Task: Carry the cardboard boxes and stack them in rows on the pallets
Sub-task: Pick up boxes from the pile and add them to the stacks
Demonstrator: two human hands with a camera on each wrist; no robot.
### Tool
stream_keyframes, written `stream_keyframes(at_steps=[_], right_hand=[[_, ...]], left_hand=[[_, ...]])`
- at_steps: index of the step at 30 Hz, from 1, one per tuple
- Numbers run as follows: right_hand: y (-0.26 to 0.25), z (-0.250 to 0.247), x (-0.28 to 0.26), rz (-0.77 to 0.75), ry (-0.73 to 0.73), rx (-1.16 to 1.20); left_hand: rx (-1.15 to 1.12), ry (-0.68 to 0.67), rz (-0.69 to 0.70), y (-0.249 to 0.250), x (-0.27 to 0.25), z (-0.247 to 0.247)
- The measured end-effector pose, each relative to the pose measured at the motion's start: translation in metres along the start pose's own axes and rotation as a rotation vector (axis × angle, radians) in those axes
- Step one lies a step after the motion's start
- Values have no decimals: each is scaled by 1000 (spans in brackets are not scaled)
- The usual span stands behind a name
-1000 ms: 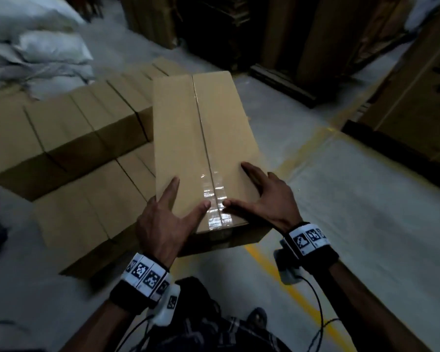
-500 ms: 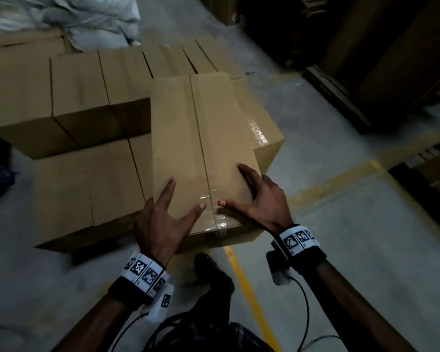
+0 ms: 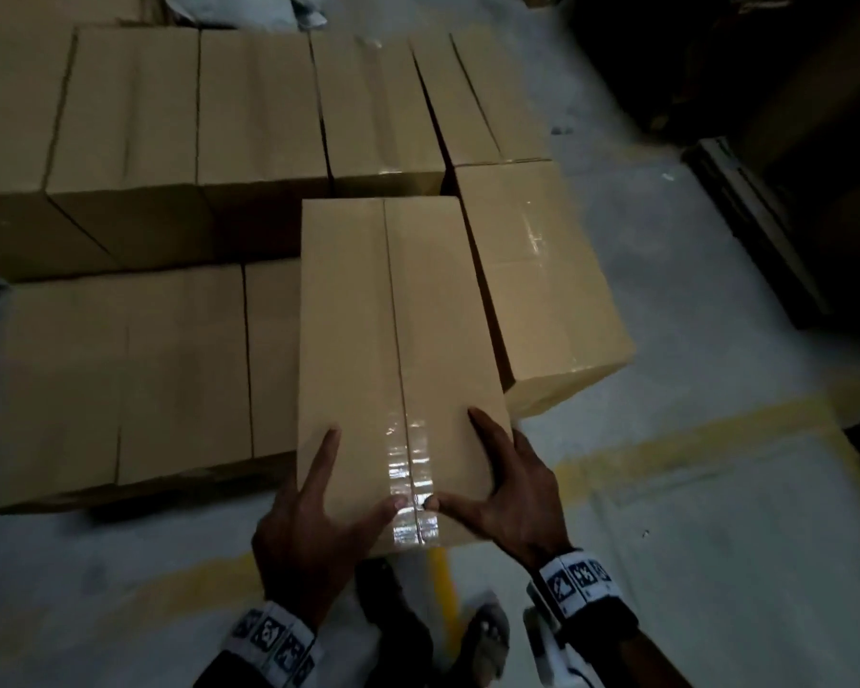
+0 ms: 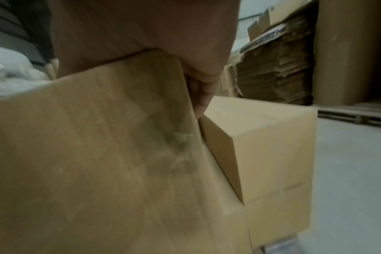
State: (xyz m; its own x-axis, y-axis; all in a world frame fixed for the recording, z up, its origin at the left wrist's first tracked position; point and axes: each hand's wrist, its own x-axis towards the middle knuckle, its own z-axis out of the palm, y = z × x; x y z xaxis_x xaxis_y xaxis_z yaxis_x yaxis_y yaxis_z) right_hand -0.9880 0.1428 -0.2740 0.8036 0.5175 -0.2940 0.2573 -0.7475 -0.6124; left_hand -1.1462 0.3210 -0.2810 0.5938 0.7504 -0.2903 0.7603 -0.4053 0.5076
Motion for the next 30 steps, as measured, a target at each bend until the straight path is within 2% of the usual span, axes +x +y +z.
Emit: stream_keyframes(at_steps=[4, 8, 15, 20, 23, 26, 30], right_hand=[[39, 20, 32, 2, -24, -14], [79, 41, 62, -7, -29, -29], [131, 78, 91, -18, -41, -23], [149, 70, 104, -7, -7, -30], [157, 65, 99, -22, -11, -59], [168, 64, 83, -91, -58, -94], [190, 65, 70, -190, -139, -162]], left_hand=[[-55, -35, 37, -12, 26, 53], [-95, -106, -6, -23, 48, 103], [-155, 11, 16, -31, 61, 159], [-240, 27, 77, -20, 58, 177], [-254, -60, 126, -25, 57, 178], [-306, -257, 105, -46, 58, 171], [-161, -295, 208, -62, 67, 163]])
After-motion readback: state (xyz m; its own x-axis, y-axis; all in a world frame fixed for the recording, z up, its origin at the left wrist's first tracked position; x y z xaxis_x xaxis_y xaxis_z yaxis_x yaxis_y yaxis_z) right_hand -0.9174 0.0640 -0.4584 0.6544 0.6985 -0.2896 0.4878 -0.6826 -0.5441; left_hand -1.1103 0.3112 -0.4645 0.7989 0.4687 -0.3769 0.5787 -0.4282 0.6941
